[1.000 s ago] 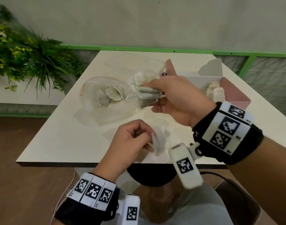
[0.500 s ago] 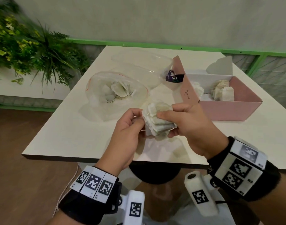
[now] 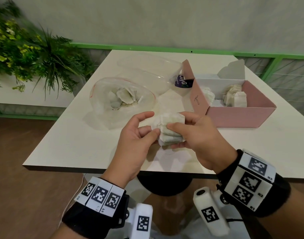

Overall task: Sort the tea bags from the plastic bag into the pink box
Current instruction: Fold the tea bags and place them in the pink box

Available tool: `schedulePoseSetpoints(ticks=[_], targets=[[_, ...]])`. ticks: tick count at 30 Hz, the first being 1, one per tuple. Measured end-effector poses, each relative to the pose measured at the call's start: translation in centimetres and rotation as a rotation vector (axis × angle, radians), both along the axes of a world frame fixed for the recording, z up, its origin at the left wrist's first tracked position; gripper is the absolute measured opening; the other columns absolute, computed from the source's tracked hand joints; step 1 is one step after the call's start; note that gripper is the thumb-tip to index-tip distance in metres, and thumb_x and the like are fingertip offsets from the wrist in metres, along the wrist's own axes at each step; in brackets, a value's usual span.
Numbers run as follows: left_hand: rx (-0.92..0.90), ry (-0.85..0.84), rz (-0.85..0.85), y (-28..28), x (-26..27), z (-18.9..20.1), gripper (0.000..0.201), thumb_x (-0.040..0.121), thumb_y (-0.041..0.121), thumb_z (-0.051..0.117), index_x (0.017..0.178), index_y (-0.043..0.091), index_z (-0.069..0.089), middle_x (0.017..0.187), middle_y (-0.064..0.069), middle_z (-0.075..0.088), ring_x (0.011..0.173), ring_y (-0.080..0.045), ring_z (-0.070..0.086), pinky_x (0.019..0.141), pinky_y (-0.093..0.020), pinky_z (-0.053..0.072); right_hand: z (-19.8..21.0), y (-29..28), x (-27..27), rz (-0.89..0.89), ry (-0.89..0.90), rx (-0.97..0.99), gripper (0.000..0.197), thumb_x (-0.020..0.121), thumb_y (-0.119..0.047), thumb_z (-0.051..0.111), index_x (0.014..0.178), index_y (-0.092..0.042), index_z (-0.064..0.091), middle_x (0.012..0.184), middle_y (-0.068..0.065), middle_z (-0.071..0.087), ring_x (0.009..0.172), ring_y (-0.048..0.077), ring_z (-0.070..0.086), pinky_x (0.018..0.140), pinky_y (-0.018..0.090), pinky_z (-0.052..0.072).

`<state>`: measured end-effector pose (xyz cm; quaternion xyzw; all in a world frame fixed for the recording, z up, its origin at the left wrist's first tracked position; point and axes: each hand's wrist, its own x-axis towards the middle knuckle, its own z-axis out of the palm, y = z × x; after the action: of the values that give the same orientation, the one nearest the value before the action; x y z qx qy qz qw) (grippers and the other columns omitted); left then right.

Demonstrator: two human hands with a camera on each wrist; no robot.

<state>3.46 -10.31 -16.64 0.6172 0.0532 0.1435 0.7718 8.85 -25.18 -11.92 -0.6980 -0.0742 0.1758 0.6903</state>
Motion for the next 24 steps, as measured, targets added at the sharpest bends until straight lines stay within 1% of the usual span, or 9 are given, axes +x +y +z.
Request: schedulePoseSetpoints(ticks=[3, 6, 9, 12, 13, 16, 19, 21, 24], targets=[[0.017, -0.005, 0.045, -0.2, 0.0, 0.0, 0.036, 0.097, -0.002, 0.062, 0.125, 0.021, 0.060, 0.090, -0.023, 0.077, 0.085, -0.032, 0.074, 0.088, -0.050, 0.060, -0.6, -0.1, 0.0, 0.004, 0.034, 0.033, 0.016, 0.093, -0.008, 0.068, 0.106, 0.001, 0.069, 0.099, 0.019, 0.075, 0.081, 0.030, 0.076, 0.067, 0.039, 0.063], [0.045, 0.001, 0.057, -0.3, 0.0, 0.0, 0.035, 0.098, 0.000, 0.061, 0.125, 0.022, 0.059, 0.091, -0.023, 0.077, 0.091, -0.041, 0.074, 0.091, -0.055, 0.059, -1.2, -0.4, 0.1, 0.045, 0.051, -0.001, 0.021, 0.093, -0.014, 0.069, 0.106, 0.002, 0.071, 0.103, 0.021, 0.074, 0.091, 0.030, 0.075, 0.076, 0.040, 0.063], [0.145, -0.003, 0.042, -0.4, -0.1, -0.1, 0.035, 0.100, 0.004, 0.060, 0.127, 0.027, 0.057, 0.087, -0.021, 0.076, 0.091, -0.043, 0.072, 0.090, -0.052, 0.058, -1.2, -0.7, 0.2, 0.088, -0.002, -0.071, 0.014, 0.093, -0.011, 0.068, 0.100, 0.001, 0.073, 0.090, 0.018, 0.075, 0.078, 0.023, 0.074, 0.067, 0.032, 0.060], [0.266, 0.003, 0.010, -0.9, -0.5, 0.0, 0.036, 0.102, 0.007, 0.058, 0.128, 0.032, 0.055, 0.083, -0.014, 0.076, 0.086, -0.040, 0.069, 0.083, -0.047, 0.057, -1.0, -1.3, 0.6, 0.136, -0.213, -0.288, 0.012, 0.090, -0.011, 0.068, 0.089, 0.001, 0.072, 0.087, 0.030, 0.068, 0.071, 0.023, 0.063, 0.066, 0.039, 0.053], [0.295, 0.003, -0.002, -1.0, -0.5, 0.1, 0.037, 0.102, 0.008, 0.057, 0.128, 0.034, 0.054, 0.083, -0.012, 0.076, 0.085, -0.040, 0.069, 0.081, -0.046, 0.056, -0.7, -1.6, 0.7, 0.161, -0.290, -0.366, 0.010, 0.088, -0.012, 0.068, 0.085, -0.003, 0.072, 0.086, 0.027, 0.068, 0.070, 0.022, 0.060, 0.067, 0.041, 0.054], [0.325, 0.004, -0.023, -1.0, -0.7, 0.1, 0.041, 0.102, 0.009, 0.058, 0.128, 0.040, 0.054, 0.080, -0.019, 0.072, 0.077, -0.040, 0.064, 0.072, -0.045, 0.053, 0.9, -1.9, 1.0, 0.266, -0.489, -0.653, 0.008, 0.088, -0.021, 0.067, 0.082, -0.019, 0.073, 0.074, 0.005, 0.070, 0.068, 0.012, 0.062, 0.068, 0.041, 0.053], [0.320, 0.008, -0.014, -1.0, -0.8, 0.2, 0.044, 0.100, 0.008, 0.060, 0.129, 0.040, 0.053, 0.077, -0.017, 0.071, 0.069, -0.029, 0.062, 0.070, -0.036, 0.052, 2.7, -1.9, 1.4, 0.394, -0.601, -0.848, 0.009, 0.089, -0.026, 0.067, 0.081, -0.023, 0.070, 0.073, -0.004, 0.069, 0.068, 0.008, 0.061, 0.064, 0.032, 0.051], [0.273, 0.009, -0.003, -1.0, -1.0, 0.3, 0.044, 0.099, 0.006, 0.061, 0.132, 0.034, 0.053, 0.087, -0.007, 0.077, 0.083, -0.021, 0.073, 0.080, -0.032, 0.058, 4.5, -2.2, 1.5, 0.494, -0.646, -0.929, 0.010, 0.090, -0.027, 0.067, 0.082, -0.022, 0.069, 0.071, -0.006, 0.065, 0.064, 0.001, 0.056, 0.059, 0.017, 0.042], [0.190, -0.013, 0.022, -0.8, -1.0, 0.2, 0.040, 0.098, 0.000, 0.061, 0.129, 0.025, 0.055, 0.101, -0.002, 0.080, 0.096, -0.020, 0.075, 0.085, -0.032, 0.058, 8.5, -3.3, 2.7, 0.492, -0.750, -1.004, 0.009, 0.089, -0.027, 0.070, 0.085, -0.018, 0.069, 0.069, -0.007, 0.061, 0.064, 0.000, 0.052, 0.060, 0.011, 0.039]])
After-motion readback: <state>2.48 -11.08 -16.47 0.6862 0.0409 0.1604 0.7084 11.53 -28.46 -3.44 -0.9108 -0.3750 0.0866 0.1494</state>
